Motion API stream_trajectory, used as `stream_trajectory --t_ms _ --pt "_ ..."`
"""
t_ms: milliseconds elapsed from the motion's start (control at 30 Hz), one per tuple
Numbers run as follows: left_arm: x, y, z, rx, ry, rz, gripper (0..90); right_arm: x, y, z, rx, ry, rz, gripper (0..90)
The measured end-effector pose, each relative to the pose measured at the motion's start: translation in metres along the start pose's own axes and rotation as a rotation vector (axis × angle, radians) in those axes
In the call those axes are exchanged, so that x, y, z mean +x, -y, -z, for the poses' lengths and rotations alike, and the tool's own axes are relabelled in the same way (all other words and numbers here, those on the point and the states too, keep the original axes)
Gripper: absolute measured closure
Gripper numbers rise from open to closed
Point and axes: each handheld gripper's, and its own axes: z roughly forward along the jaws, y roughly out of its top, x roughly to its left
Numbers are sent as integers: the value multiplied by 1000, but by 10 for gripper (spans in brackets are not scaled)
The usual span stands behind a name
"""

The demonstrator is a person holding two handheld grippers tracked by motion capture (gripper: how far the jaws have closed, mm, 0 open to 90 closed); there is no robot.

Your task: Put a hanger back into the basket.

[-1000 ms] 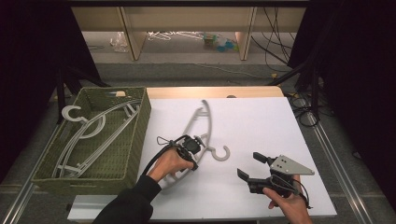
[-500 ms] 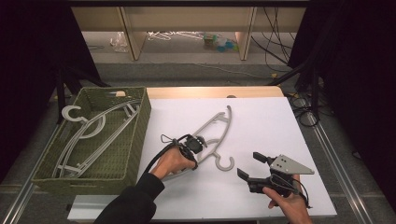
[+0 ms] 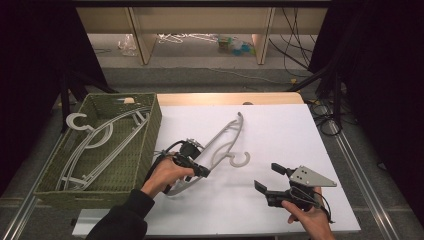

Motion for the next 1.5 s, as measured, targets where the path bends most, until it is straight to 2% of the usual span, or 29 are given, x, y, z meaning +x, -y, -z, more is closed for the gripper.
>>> stream_trajectory --t_ms 33,100,133,200,267,333,467,500,533,600,633,667,767,800,867,933,1100,1167,1267,1300,1400,1500 --pt "2 2 5 -9 6 0 810 0 0 -1 -6 -14 -3 166" --pt "5 4 13 -54 7 30 811 2 1 -3 -8 -12 -1 166" --pt "5 5 17 -89 0 59 811 2 1 -3 -9 -13 0 166" --pt "8 6 23 -117 -8 78 813 2 0 -4 -13 -13 -5 166" --pt "11 7 28 -142 -40 96 815 2 0 -2 2 -2 6 166" --pt "13 9 29 -157 -36 119 816 1 0 -2 -7 -13 -6 166" --pt "11 8 29 -156 -57 120 814 2 1 -1 -2 -1 5 166" --pt "11 8 31 -154 -79 108 813 2 1 -3 -16 -13 -6 166" --pt "11 8 33 -156 -92 105 810 1 0 -3 -14 -15 8 166" --pt "13 8 34 -165 -102 124 808 1 0 -2 -8 -3 13 166" --pt "13 8 34 -166 -110 128 806 1 1 -3 -21 -15 7 166" --pt "12 8 34 -174 -125 126 805 1 1 -3 -21 -16 3 166" --pt "7 6 33 -153 -160 106 800 1 1 -3 -21 -17 7 166" --pt "5 4 32 -144 -215 93 795 1 1 -3 -22 -19 11 166" --pt "5 2 29 -112 -272 70 788 2 0 -2 -5 -7 2 166" --pt "6 1 26 -77 -285 49 777 2 0 -2 -13 -15 1 166" --pt "8 -5 20 -93 -292 64 767 1 0 -1 0 -7 9 167" --pt "7 -8 19 -73 -327 38 776 1 1 -3 -16 -16 -3 166" --pt "8 -14 19 -66 -346 29 772 1 0 -2 -6 -20 0 167" --pt "8 -18 19 -84 -372 42 774 1 1 -2 -16 -20 -2 166" --pt "9 -19 21 -83 -386 31 786 1 0 0 2 -9 7 166" --pt "10 -18 22 -88 -395 28 788 1 0 -1 -5 -18 1 166"
